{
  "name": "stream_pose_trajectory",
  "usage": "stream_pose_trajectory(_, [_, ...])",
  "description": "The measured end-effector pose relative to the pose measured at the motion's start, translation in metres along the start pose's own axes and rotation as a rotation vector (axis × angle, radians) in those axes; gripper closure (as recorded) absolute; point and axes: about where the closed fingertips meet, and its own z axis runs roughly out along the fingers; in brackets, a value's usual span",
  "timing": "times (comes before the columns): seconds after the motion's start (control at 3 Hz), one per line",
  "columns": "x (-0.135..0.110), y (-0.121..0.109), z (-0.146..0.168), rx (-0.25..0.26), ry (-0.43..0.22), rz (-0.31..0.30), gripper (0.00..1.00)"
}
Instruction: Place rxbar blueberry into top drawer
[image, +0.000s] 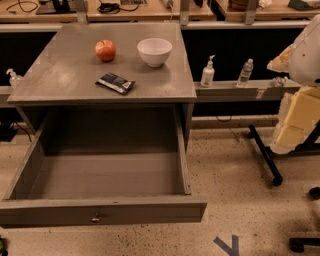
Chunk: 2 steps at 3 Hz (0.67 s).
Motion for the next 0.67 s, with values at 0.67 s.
stream_pose_trajectory(0.67, [-0.034,-0.031,0.015,-0.001,-0.022,-0.049,0.00])
